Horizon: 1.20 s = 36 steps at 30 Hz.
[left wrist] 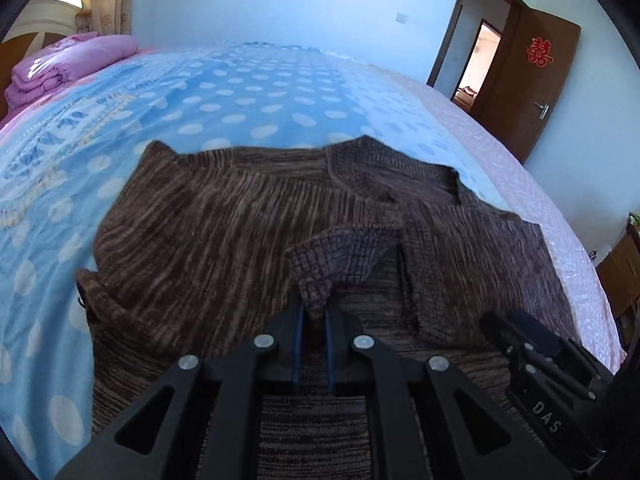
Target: Fold small clothes
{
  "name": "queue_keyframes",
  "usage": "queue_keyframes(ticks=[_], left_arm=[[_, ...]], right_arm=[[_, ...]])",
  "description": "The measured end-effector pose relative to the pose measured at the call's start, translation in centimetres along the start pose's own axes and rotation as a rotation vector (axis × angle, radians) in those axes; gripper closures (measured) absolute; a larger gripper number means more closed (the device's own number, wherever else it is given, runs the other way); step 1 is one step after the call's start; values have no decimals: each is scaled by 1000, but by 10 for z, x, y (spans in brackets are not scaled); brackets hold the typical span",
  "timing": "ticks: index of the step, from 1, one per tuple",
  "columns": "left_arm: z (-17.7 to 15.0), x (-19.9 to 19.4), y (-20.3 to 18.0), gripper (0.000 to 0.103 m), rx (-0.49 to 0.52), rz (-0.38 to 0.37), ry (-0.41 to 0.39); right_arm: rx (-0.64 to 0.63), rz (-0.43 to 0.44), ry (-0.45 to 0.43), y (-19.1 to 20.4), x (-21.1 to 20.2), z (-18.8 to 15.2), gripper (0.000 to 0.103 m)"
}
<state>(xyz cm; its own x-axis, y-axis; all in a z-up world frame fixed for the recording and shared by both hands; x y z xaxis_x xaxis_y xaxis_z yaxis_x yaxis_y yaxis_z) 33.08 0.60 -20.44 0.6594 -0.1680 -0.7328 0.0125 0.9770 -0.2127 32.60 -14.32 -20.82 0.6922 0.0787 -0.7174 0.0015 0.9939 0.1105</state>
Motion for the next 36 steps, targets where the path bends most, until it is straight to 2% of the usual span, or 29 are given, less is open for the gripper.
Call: queue_keyframes(ticks=[3,4,5,8,11,14,16,17,18,19,20,24,28,32,36], left_arm=[[-2,-1,-4,91,6,0,-9],[-1,-1,-5,91,2,-7,-10],[-3,-1,-4,91,-7,-16,-10],[-4,-1,-1,90,-51,-55,-9],[-4,1,-4,89,-60,-62,-10],[-4,2,-5,89,-61,-63,-11],[-4,2,-4,89,-74,-76,-8],[-4,2,-3,89,-80,-82,-7],[-4,2,-3,89,-88,-90,-8],[-5,2,-2,88,-95,-95,-7],[-5,2,-2,88,-99,-97,-6],[-4,2,-2,88,-100,-95,-5],[2,-4,-9,88,-72,-71,-18],[9,-13,-41,90,0,-88,-38],[7,-12,-77,90,85,-95,-37]], right_arm=[[1,7,10,2,0,2,56],[18,55,7,6,-1,7,56],[46,140,3,13,-3,16,56],[67,245,-1,32,-2,43,56],[77,362,66,60,19,59,56],[56,421,169,91,49,53,56],[56,430,215,102,64,46,57],[59,417,209,104,69,47,59],[57,407,195,105,70,49,67],[51,400,191,108,71,51,90],[43,390,198,109,74,51,97],[8,381,171,109,70,55,97],[-30,410,122,104,53,73,97],[-76,402,49,89,30,99,97],[-82,369,23,58,21,112,97]])
Point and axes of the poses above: each gripper's, at about its wrist camera, not at the fingertips, and x roughly the way its jaws point, y to its left, z to its top, the point moved 10 cm from there along x, roughly the way its jaws point, and after that the axes turned 1 degree about z, right-handed, at the moved point
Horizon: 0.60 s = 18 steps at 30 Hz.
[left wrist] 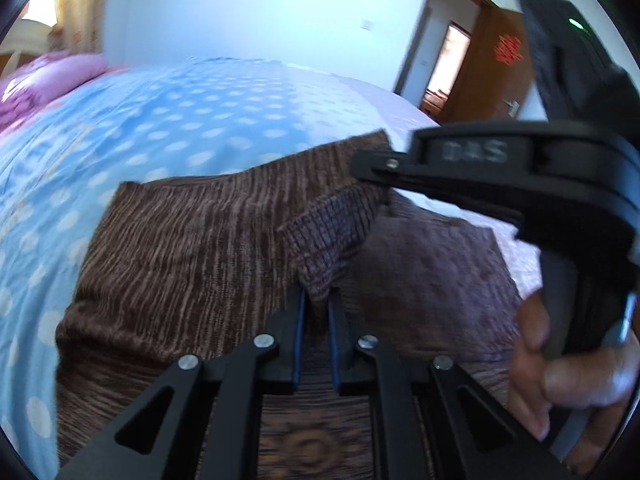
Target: Fold small clothes
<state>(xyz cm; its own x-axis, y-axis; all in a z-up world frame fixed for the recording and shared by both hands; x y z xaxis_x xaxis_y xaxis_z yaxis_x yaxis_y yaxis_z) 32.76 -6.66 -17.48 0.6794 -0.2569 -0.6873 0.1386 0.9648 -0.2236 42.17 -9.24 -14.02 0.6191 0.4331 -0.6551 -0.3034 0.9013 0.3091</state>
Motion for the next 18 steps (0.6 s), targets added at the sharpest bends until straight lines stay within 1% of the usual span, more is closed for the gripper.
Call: queue_keyframes(ticks=[2,3,5,6,7,8,9,11,12,13,15,16,17,18], left_arm=[[-5,6,-12,88,45,26,14],[-10,11,-14,87,68,61,23],[-20,17,-17,74,98,87,53],[-25,17,-18,63,113,83,62],[-27,13,-20,58,128,74,60],[-27,9,-20,49,135,70,53],[-26,3,-18,42,142,72,40],[-22,-11,-7,35,160,105,11],[-20,-16,1,34,159,115,4],[-17,-24,17,34,143,132,-7],[-12,-32,42,34,111,181,-14],[-9,-35,61,34,88,222,-18],[-5,-37,82,34,50,271,-16],[-4,-38,97,34,13,298,-10]], right_arm=[[19,-24,13,-21,0,-6,97],[31,-37,24,-31,3,-12,97],[44,-71,62,-50,16,-27,97],[50,-94,89,-59,24,-37,95],[59,-121,113,-69,30,-47,94],[76,-99,73,-71,25,-47,94],[97,-104,60,-74,20,-47,91],[138,-133,47,-81,5,-45,91],[144,-154,25,-84,-7,-43,91],[140,-175,5,-86,-18,-42,91],[124,-205,-29,-87,-41,-41,91],[119,-209,-47,-85,-53,-41,91],[115,-195,-63,-79,-63,-40,91],[109,-175,-72,-72,-69,-40,91]])
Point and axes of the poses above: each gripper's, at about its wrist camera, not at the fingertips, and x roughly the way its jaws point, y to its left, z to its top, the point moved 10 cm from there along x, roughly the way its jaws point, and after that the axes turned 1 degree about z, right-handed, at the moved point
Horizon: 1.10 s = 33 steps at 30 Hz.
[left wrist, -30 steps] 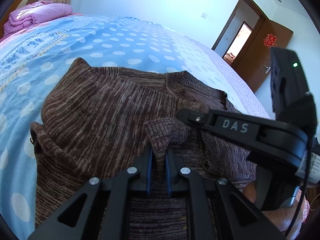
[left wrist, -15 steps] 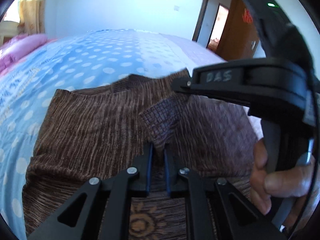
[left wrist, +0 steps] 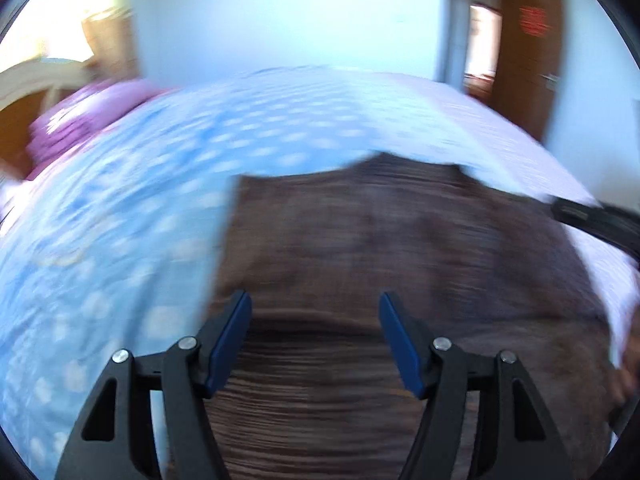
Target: Fold small clothes
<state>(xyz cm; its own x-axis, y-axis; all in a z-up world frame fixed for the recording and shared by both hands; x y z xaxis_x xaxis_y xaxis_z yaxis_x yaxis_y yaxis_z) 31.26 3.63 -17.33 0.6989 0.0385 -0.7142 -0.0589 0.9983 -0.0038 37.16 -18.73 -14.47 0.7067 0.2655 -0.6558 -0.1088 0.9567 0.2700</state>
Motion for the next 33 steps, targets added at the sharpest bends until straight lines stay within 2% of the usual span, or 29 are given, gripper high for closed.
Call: queue_keyframes(ticks=[3,5,8,11,13,16,18,20,24,26,27,30,31,33], left_arm=[[6,14,45,34,-133,55,43],[3,20,59,34,-138,114,59],[-13,36,74,33,-107,198,108],[-20,37,82,30,-151,171,108],[-22,39,85,22,-176,171,117],[-24,38,87,21,-206,153,113],[-25,38,87,20,-210,149,111],[-24,39,88,20,-212,146,110],[-25,38,87,19,-217,140,109],[-25,38,87,18,-219,141,109],[-25,38,87,17,-220,142,109],[-25,38,88,15,-222,150,109],[-26,38,88,14,-221,155,109],[-26,38,89,13,-220,160,109]], right_arm=[[-71,74,19,38,-7,-7,90],[-127,90,30,60,-4,-14,90],[-205,68,40,90,11,-19,91],[-185,96,52,109,28,-17,90],[-182,136,93,124,42,-21,84],[-239,166,168,140,59,-41,84],[-284,110,201,130,66,-55,84],[-270,47,214,105,63,-63,84],[-137,55,185,47,26,-79,83],[-110,-4,179,23,11,-90,61],[-100,-22,169,14,3,-95,56],[-112,-84,150,7,-16,-98,56],[-106,-111,118,7,-21,-92,56],[-91,-85,33,21,-32,-71,60]])
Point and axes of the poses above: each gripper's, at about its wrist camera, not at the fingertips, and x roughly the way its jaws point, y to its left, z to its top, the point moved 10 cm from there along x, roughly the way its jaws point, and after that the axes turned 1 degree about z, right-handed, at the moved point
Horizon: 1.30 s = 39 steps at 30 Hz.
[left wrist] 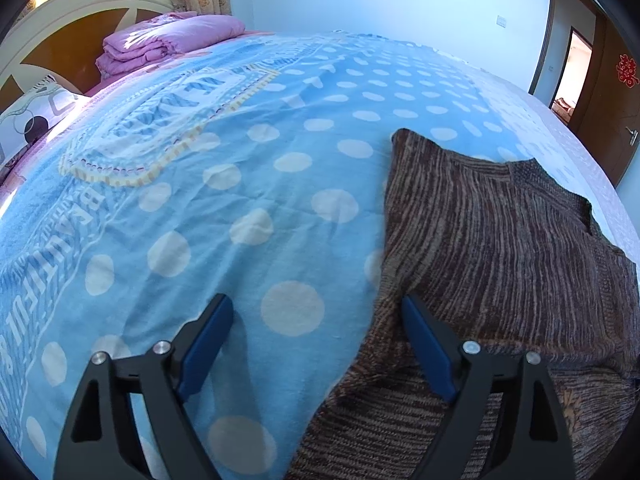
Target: Fold small clothes
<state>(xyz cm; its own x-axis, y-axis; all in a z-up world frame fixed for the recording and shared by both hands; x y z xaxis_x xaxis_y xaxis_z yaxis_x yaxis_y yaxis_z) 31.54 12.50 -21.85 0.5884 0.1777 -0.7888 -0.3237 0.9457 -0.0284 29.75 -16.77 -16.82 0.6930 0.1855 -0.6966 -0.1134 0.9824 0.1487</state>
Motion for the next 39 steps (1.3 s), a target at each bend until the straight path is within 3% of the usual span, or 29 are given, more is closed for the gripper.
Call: queue_keyframes(ticks=[1,3,5,9,10,14,19,25,28,33,35,37,39], left_arm=[[0,0,0,13,0,0,0],[0,0,0,13,0,0,0],[0,0,0,13,2,2,-1],[0,0,0,13,-1,-1,1],[0,0,-1,13,2,3,0],[0,0,1,11,-3,-1,2],[-2,-2,6,13,-44,-61,5],[-20,-24,14,13,-41,-142,4],[-40,-44,17,13,6,-148,-12],[-68,-79,15,13,117,-221,-38],[-74,-90,20,13,136,-249,-48],[-81,-99,27,13,147,-264,-48],[-88,-108,42,13,144,-272,-51]], right_arm=[[-5,14,-24,9,-1,11,72],[-43,37,-41,31,5,24,80],[-75,57,-27,50,19,26,80],[-105,96,138,72,64,-17,80],[-114,89,95,74,63,-14,80],[-108,103,104,74,61,-12,80],[-52,113,64,57,8,-18,80],[51,-1,5,-8,-75,-52,80],[99,-73,-1,-39,-106,-79,80],[120,-159,-8,-68,-144,-108,79],[127,-173,-6,-76,-158,-117,69],[132,-196,-20,-84,-171,-122,48],[140,-199,-28,-90,-181,-128,47]])
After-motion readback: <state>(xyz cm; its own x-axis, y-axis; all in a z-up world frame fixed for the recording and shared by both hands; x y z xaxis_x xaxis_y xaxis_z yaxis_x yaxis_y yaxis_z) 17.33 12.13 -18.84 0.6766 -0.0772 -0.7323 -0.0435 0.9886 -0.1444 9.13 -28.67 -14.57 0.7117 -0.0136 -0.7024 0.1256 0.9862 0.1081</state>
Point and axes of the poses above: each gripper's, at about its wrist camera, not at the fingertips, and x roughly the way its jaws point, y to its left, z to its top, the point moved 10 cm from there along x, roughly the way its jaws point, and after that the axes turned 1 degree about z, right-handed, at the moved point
